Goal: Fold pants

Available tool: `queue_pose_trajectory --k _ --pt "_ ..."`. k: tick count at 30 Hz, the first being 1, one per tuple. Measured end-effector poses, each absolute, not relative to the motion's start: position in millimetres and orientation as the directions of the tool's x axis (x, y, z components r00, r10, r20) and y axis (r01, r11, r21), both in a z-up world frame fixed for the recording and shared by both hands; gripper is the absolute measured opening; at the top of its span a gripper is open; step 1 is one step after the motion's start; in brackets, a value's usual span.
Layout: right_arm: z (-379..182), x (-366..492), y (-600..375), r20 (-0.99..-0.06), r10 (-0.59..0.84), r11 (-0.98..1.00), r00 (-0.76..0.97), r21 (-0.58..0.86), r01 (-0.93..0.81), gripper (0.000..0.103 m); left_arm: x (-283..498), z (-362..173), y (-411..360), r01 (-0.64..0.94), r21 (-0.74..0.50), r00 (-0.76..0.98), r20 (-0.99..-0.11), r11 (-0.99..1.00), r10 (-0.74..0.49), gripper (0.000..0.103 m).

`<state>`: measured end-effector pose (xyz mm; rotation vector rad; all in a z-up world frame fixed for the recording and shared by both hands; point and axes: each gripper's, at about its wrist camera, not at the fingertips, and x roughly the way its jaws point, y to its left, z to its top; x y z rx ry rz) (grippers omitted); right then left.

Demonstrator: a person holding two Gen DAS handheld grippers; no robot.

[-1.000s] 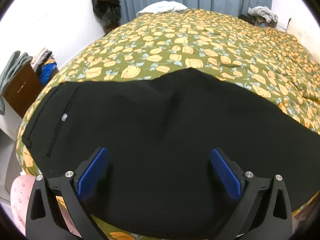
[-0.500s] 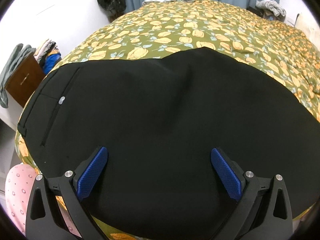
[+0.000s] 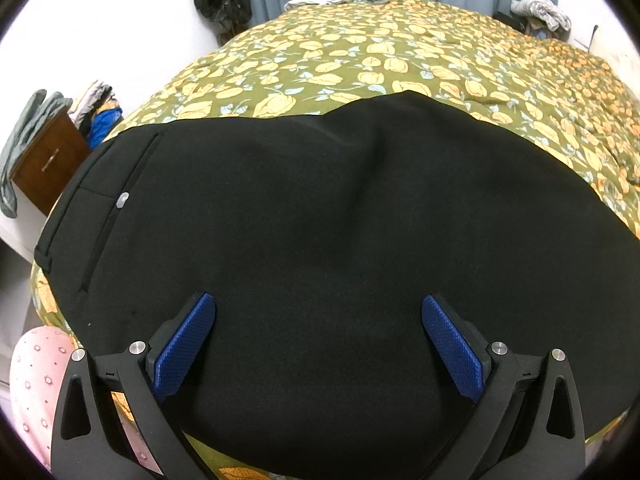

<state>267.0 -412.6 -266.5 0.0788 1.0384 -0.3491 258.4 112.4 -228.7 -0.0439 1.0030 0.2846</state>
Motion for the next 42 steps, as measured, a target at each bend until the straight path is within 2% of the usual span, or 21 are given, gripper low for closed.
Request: queue_pose_trajectory --k 9,11,13,16,19,22,26,31,33,35,40,42 --pt "-258.7 265.4 -417.3 -0.854 -0.219 0.944 0.472 -0.062 0.326 0.103 258.6 -229.2 112.2 -0.251 0.098 0.507 -0.834 0.963 0.217 0.103" --pt "-232.4 259.4 -427.7 -0.814 -0.179 0.948 0.553 0.009 0.319 0.102 258.6 -229.1 112.7 -0.247 0.098 0.506 -0.835 0.964 0.214 0.103" --pt "-193.6 252.2 -450.2 -0.735 -0.125 0.952 0.666 0.102 0.290 0.102 258.6 -228.8 113.2 -0.241 0.099 0.504 -0.837 0.965 0.211 0.103" --pt "-143.1 257.5 -502.6 -0.671 -0.094 0.962 0.736 0.129 0.240 0.103 258.2 -229.1 113.5 -0.240 0.100 0.506 -0.836 0.966 0.212 0.103" --pt "-127.9 268.9 -562.7 -0.716 -0.066 0.965 0.695 0.132 0.227 0.103 258.5 -229.0 113.6 -0.244 0.104 0.506 -0.834 0.964 0.218 0.103" --pt "-148.1 274.1 -605.8 -0.788 -0.003 0.960 0.616 0.170 0.223 0.103 258.6 -228.8 113.9 -0.248 0.104 0.505 -0.834 0.963 0.220 0.103" --pt "-200.2 279.4 -639.0 -0.844 0.214 0.912 0.491 0.353 0.209 0.102 259.1 -228.9 113.8 -0.245 0.105 0.503 -0.836 0.964 0.219 0.103" --pt "-235.0 279.4 -649.2 -0.783 0.412 0.825 0.466 0.537 0.175 0.098 259.5 -228.6 114.3 -0.246 0.103 0.496 -0.841 0.964 0.216 0.103" --pt "-244.7 279.4 -645.9 -0.769 0.461 0.802 0.442 0.575 0.164 0.085 259.4 -228.4 113.8 -0.248 0.104 0.494 -0.842 0.963 0.218 0.103" --pt "-254.0 280.9 -640.4 -0.775 0.487 0.802 0.402 0.580 0.146 0.080 258.9 -228.4 113.7 -0.253 0.105 0.491 -0.843 0.962 0.221 0.103" --pt "-262.7 280.0 -622.2 -0.697 0.608 0.731 0.381 0.678 0.075 0.081 258.4 -228.8 113.1 -0.261 0.108 0.489 -0.842 0.959 0.228 0.103" --pt "-267.4 281.6 -615.9 -0.704 0.611 0.733 0.362 0.676 0.077 0.081 258.9 -229.0 112.7 -0.263 0.112 0.488 -0.842 0.958 0.232 0.103"
